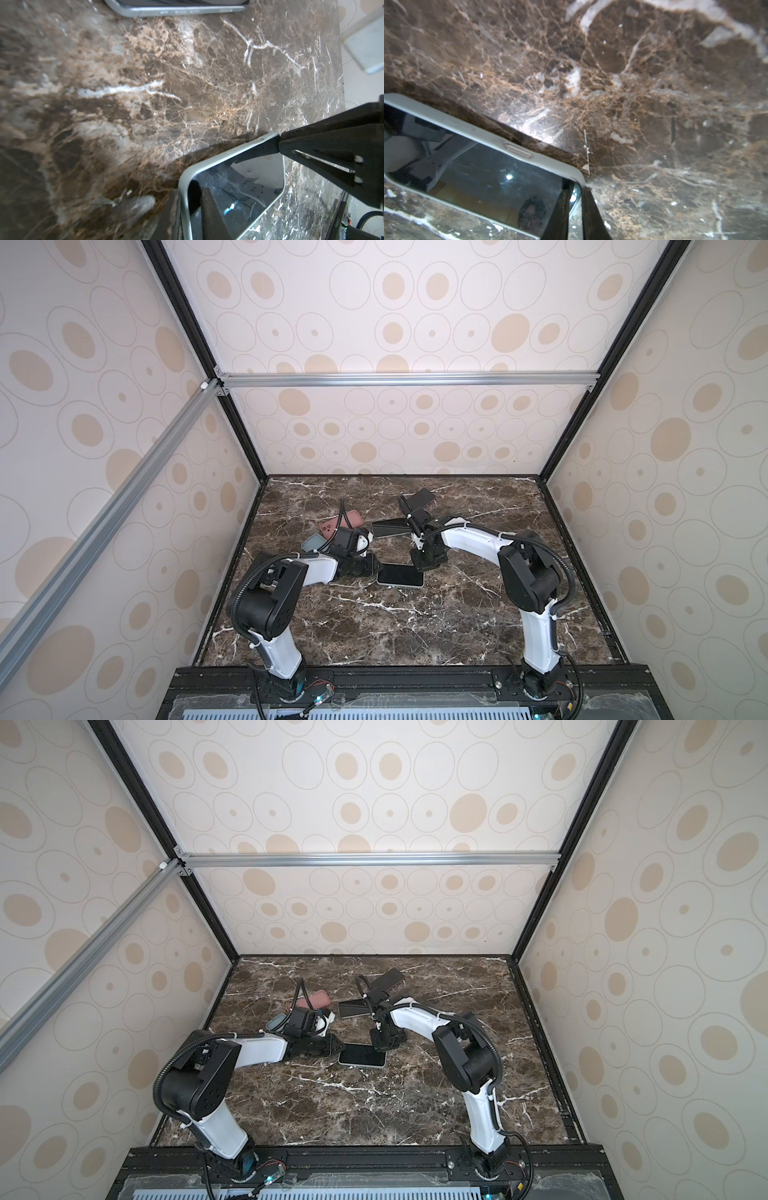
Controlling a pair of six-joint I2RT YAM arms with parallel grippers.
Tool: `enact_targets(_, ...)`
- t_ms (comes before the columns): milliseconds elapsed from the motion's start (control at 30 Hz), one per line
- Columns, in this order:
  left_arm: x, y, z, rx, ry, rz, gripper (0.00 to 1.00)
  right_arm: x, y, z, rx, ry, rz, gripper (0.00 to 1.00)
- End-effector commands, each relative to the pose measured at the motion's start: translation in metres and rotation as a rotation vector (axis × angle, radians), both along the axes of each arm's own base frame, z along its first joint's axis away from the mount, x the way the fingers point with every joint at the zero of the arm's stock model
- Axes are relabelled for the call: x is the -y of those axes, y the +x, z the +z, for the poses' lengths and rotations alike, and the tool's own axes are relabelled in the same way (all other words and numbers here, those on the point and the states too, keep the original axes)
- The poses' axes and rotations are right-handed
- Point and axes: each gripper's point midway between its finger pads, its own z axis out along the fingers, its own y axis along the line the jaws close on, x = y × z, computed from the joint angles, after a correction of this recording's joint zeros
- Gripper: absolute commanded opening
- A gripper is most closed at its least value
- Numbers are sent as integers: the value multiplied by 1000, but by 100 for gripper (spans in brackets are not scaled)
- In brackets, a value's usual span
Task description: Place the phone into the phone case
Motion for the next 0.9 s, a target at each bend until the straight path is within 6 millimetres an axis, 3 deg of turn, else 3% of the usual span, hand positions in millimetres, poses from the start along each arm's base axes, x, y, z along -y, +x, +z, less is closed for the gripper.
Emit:
enact_targets(0, 6, -7, 7, -8, -9, -21, 19, 30, -37, -78, -153, -174, 19, 15)
enact_targets(233, 1, -5, 16, 16, 9, -5, 19, 35, -39, -79, -154, -214, 31, 18)
enact_targets(400, -8, 2, 26, 56, 43, 42, 23, 31, -35, -66, -132, -186, 71, 28)
enact_targets(667, -25, 7, 43, 113, 93, 110, 38, 8, -12, -12, -59, -33, 183, 40)
enact_targets(867, -41, 7, 56, 167, 112, 165, 53, -13, -8, 25, 13, 84, 399, 58)
